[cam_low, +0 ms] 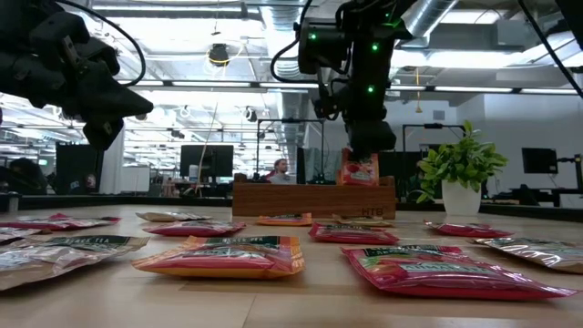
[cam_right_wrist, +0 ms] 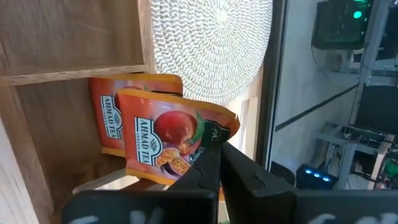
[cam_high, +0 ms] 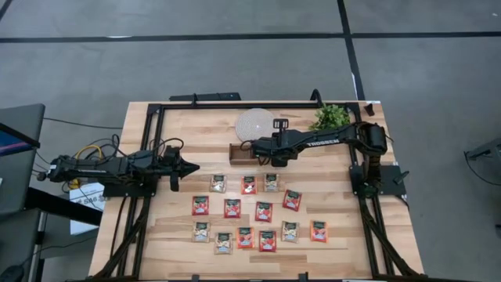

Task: Pick & Place Tea
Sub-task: Put the orange tea bag into the right compartment of the wooden organizer

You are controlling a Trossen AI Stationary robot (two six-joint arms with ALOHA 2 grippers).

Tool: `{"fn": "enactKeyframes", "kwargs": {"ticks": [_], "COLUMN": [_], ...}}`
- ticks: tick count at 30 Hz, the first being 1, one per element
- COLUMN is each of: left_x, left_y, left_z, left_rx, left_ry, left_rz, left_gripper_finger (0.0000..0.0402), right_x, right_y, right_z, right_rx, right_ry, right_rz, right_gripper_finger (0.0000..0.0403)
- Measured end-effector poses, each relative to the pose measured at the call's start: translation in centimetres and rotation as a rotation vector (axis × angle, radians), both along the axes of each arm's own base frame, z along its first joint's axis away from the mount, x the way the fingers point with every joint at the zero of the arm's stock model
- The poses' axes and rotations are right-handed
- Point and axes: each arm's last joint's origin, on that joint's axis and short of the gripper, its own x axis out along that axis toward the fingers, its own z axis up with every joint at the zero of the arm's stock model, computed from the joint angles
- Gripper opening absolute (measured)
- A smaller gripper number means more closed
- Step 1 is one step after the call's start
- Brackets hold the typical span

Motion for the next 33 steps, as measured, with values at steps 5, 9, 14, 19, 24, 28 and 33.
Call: {"fn": "enactKeyframes", "kwargs": {"ticks": [5,9,14,19,24,28,33], "left_x": [0.00,0.00,0.00,0.00,0.00,0.00,0.00], "left_y": [0.00,0.00,0.00,0.00,0.00,0.00,0.00], "left_z": [0.00,0.00,0.00,0.00,0.01,0.01,0.02], "left_rx": [0.000,0.000,0.000,0.000,0.000,0.000,0.000], "left_ry": [0.000,0.000,0.000,0.000,-0.001,-0.001,-0.001], "left_rz": [0.000,0.000,0.000,0.000,0.000,0.000,0.000], "left_gripper_finger": [0.0000,0.0000,0.0000,0.0000,0.0000,0.0000,0.0000], "right_x": [0.13,0.19,0.21,0.20,0.23,0.27,0.31], "right_y": [0.13,0.14,0.07,-0.09,-0.09,-0.05,-0.04], "right_z": [-0.09,-0.09,-0.09,-0.09,-0.09,-0.13,-0.12], "right_rx": [0.055,0.061,0.061,0.064,0.067,0.089,0.088], "right_ry": [-0.017,-0.023,-0.023,-0.024,-0.028,-0.033,-0.038], "right_rz": [0.007,0.008,0.011,0.008,0.009,0.011,0.012], "right_gripper_finger": [0.0000,0.0000,0.0000,0.0000,0.0000,0.0000,0.0028]}}
